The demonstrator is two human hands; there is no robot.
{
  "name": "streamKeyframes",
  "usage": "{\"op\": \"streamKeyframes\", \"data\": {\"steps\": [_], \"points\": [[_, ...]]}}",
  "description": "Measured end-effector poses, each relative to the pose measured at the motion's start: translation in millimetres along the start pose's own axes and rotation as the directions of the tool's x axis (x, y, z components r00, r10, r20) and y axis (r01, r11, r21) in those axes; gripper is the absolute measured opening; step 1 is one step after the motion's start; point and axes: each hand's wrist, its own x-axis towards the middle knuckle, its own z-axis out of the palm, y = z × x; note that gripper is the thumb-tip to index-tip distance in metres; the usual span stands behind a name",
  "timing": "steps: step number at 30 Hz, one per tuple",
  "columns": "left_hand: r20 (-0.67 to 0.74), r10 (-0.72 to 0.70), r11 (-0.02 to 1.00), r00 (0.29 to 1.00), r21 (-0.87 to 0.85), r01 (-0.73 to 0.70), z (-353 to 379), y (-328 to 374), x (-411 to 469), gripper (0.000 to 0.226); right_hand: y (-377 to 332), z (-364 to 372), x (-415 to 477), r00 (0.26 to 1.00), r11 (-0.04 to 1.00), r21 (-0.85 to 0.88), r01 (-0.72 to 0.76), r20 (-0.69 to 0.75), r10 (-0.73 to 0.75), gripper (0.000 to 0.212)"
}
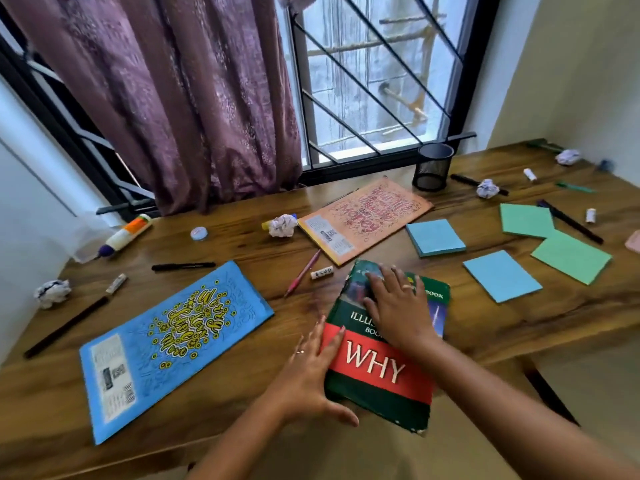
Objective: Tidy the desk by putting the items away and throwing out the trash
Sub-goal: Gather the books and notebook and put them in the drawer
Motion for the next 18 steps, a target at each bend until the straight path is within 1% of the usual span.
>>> {"op": "streamKeyframes", "data": {"steps": [2,4,7,8,10,14,18], "points": [[-0.060,0.014,0.999,0.998,0.045,-0.011,5.7,1.0,0.3,0.123,-9.2,4.7,-23.7,0.980,0.981,0.097,-0.167,0.125,0.155,0.061],[-0.118,0.014,0.995,0.993,0.097,-0.002,11.8,6.4,3.8,0.121,-18.6,8.0,-43.9,0.961,0.971,0.086,-0.222,0.186,0.203,0.069],[-0.166,0.008,0.992,0.986,0.122,0.012,18.6,23.9,9.8,0.115,-23.6,11.7,-55.5,0.967,0.976,0.068,-0.208,0.162,0.195,0.087],[-0.184,0.000,0.993,0.983,0.115,0.022,20.8,31.3,12.7,0.113,-19.7,11.6,-55.1,0.971,0.977,0.071,-0.199,0.149,0.187,0.089],[-0.208,-0.030,0.996,0.978,0.076,0.047,25.5,47.0,19.4,0.110,-4.1,11.1,-48.8,0.978,0.983,0.086,-0.165,0.142,0.152,0.090],[-0.199,-0.075,0.997,0.977,-0.007,0.075,33.6,74.6,33.9,0.106,31.2,7.4,-30.6,0.983,0.997,0.070,-0.046,0.178,0.033,0.087],[-0.135,-0.101,0.994,0.986,0.018,0.105,34.9,80.9,45.0,0.104,43.6,2.0,-22.8,0.980,0.999,0.042,-0.005,0.198,-0.003,0.088]]}}
